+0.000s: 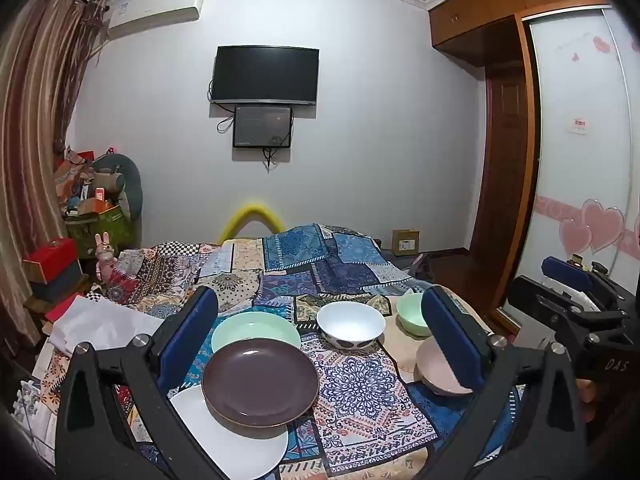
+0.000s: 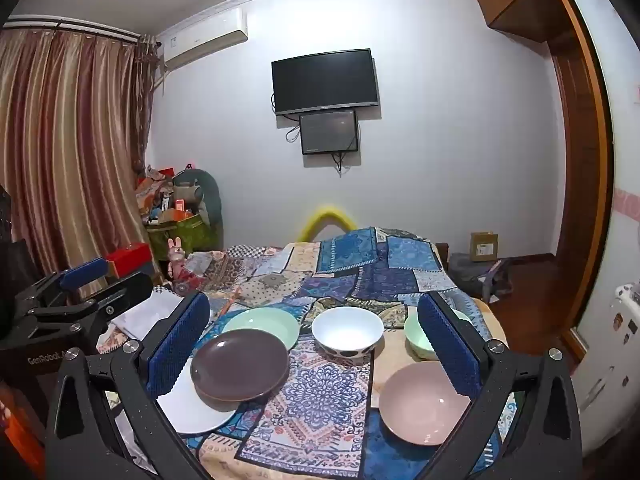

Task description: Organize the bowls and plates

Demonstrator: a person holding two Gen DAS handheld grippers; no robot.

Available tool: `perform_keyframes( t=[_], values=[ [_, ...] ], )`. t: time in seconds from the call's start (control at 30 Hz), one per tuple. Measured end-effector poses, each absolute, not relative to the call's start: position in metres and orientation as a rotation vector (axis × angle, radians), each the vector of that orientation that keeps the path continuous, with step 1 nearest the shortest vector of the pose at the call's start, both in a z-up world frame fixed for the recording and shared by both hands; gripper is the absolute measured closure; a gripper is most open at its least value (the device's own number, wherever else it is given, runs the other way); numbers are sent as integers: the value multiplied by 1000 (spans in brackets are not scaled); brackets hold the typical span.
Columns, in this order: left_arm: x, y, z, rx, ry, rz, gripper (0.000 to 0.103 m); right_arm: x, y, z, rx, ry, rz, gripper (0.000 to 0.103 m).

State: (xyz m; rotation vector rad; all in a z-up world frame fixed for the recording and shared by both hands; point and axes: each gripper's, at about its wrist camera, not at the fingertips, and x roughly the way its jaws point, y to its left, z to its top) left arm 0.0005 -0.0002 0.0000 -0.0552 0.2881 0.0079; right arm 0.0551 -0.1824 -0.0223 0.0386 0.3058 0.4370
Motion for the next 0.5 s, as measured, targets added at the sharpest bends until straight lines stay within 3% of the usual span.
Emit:
perform_keyframes(
  t=[0.5],
  values=[
    [-1, 0, -6, -53, 281, 0, 0, 54, -186, -24, 58, 295, 441, 0]
  ],
)
